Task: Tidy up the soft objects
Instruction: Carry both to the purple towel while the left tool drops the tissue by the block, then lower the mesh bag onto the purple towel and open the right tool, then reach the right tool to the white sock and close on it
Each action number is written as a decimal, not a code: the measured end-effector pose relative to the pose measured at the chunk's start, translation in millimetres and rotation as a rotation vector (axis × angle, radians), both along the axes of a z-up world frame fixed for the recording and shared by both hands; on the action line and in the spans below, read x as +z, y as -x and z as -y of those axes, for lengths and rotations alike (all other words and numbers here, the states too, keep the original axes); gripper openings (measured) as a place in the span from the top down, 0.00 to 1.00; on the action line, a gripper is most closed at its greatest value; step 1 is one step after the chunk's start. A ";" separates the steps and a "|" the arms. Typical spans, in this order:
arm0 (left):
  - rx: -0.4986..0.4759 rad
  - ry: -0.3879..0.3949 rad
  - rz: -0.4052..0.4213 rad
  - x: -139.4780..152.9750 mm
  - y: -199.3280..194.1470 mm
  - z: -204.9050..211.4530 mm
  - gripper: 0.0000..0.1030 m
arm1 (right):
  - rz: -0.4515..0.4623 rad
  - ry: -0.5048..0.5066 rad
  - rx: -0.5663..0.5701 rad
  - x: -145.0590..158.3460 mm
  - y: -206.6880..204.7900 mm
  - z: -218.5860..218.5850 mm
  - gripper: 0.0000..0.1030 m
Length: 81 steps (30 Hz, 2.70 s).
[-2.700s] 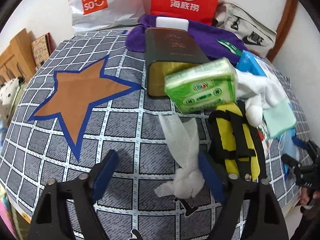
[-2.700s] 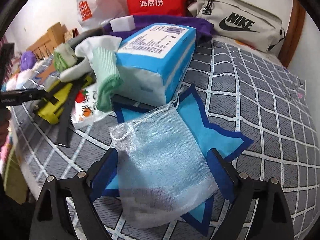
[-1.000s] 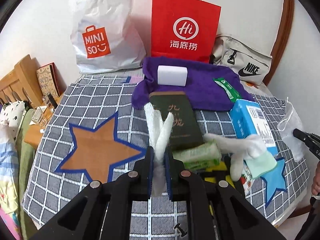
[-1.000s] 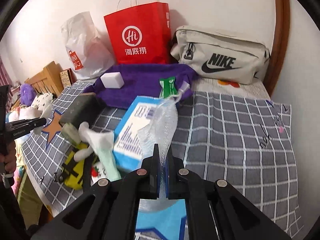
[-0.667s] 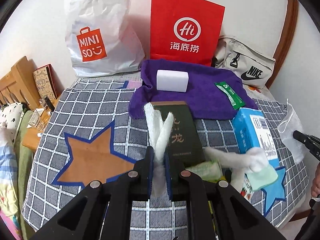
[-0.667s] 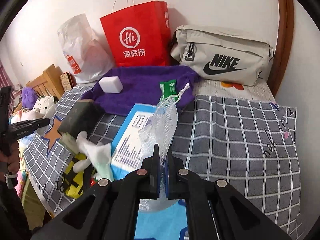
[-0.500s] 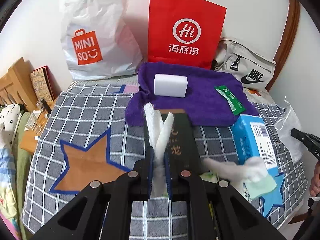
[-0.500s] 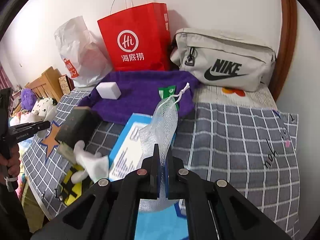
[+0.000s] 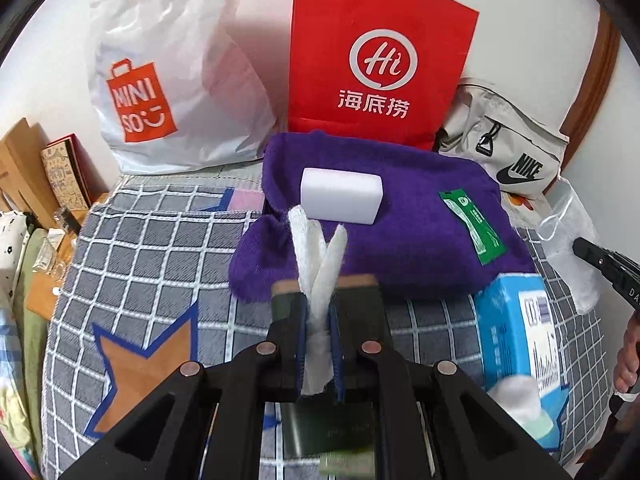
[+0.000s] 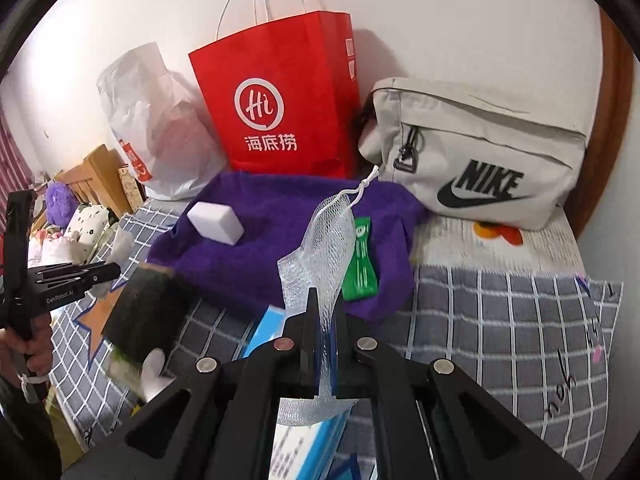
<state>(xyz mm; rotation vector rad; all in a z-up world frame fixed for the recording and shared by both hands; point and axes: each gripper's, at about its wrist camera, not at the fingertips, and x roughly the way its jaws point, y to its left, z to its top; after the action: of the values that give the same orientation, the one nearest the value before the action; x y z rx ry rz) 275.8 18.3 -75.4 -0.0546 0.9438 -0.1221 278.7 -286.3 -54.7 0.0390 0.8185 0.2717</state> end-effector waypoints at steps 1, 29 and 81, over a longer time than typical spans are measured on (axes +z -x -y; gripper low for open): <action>-0.002 0.001 -0.004 -1.0 -4.2 0.5 0.89 | 0.000 0.000 0.002 -0.2 -4.1 -1.1 0.97; -0.041 0.019 -0.121 -39.8 -122.2 15.5 0.89 | -0.156 0.029 0.045 -70.6 -107.6 -13.6 0.95; 0.022 0.043 0.015 9.6 43.5 -25.9 0.38 | -0.055 -0.014 0.079 -20.1 63.9 -51.2 0.30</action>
<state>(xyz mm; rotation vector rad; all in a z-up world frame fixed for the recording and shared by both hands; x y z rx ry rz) 232.3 44.2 -65.8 -0.1041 0.9252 -0.1221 214.8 -235.1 -74.8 0.0275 0.8743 0.3524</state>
